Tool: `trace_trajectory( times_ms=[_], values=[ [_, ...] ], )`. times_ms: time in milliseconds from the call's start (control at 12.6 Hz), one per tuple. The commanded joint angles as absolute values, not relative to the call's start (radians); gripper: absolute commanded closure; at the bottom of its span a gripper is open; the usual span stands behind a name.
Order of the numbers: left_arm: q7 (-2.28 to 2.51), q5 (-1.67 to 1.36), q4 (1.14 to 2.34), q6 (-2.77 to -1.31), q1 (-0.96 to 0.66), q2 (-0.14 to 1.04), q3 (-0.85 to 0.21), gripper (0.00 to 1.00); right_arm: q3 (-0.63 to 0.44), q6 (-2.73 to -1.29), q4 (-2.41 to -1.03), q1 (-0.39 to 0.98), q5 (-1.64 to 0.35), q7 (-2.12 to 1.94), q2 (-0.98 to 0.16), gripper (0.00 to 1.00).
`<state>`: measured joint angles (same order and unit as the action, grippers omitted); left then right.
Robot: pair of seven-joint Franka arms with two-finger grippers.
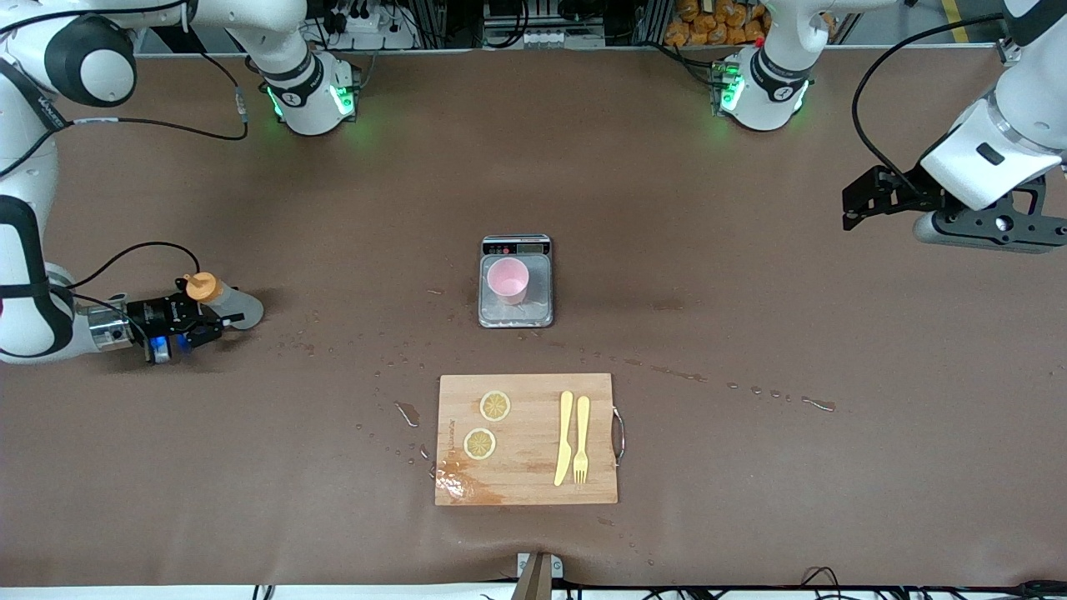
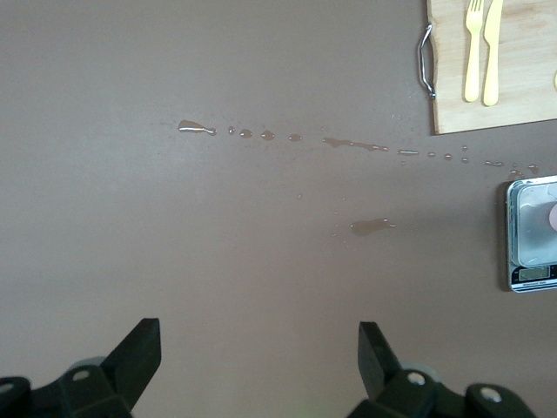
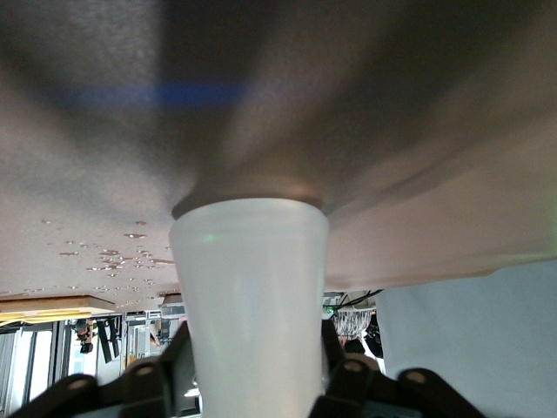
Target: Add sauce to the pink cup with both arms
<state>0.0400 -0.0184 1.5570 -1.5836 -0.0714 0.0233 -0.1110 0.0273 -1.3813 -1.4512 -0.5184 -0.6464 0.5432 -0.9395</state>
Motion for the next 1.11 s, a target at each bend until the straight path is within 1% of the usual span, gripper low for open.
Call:
trace_trajectory(
  times_ms=[0,159,397,556,794,1032],
  values=[
    [0.008,0.005,1.557,-1.578,-0.069,0.014,-0.115,0.0,0.04,-1.37,-1.418,-0.544,-0.631,0.545,-0.937,0.0],
    [0.008,0.005,1.557,-1.577,-0.069,0.014,-0.115,0.0,0.04,-1.352,-1.369,-0.557,-0.608,0.538,-0.925,0.0],
    [0.008,0.005,1.559,-1.575,-0.069,0.011,-0.118,0.0,0.041,-1.321,-1.274,-0.56,-0.516,0.538,-0.907,0.0],
    [0.008,0.005,1.559,-1.574,-0.071,0.011,-0.118,0.0,0.041,-1.255,-1.206,-0.551,-0.488,0.54,-0.891,0.0],
    [0.008,0.005,1.559,-1.574,-0.069,0.011,-0.118,0.0,0.046,-1.168,-1.094,-0.474,-0.385,0.541,-0.838,0.0],
    [0.008,0.005,1.559,-1.574,-0.069,0.012,-0.118,0.0,0.048,-1.135,-1.066,-0.376,-0.305,0.543,-0.735,0.0]
  ],
)
